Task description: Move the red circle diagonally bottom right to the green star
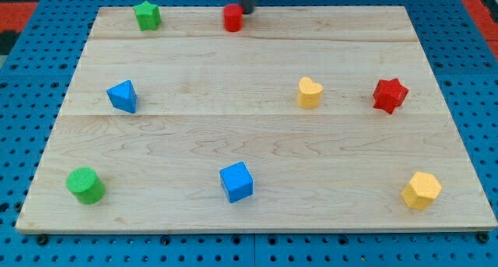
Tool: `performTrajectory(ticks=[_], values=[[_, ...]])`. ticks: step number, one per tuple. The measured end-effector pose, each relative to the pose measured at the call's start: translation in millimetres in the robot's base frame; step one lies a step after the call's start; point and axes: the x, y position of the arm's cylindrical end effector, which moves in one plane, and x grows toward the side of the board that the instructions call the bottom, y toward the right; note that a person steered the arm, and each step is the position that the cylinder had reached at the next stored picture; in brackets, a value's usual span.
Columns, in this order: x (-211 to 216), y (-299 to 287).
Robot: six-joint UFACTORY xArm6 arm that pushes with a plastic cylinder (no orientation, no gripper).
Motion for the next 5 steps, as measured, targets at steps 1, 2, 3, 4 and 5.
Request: performTrajectory(ticks=[1, 2, 3, 4, 5], values=[[13.6, -16.9], [64.2, -17.2], [78.3, -30.8], [77.0, -37.7], [79.4, -79.3]])
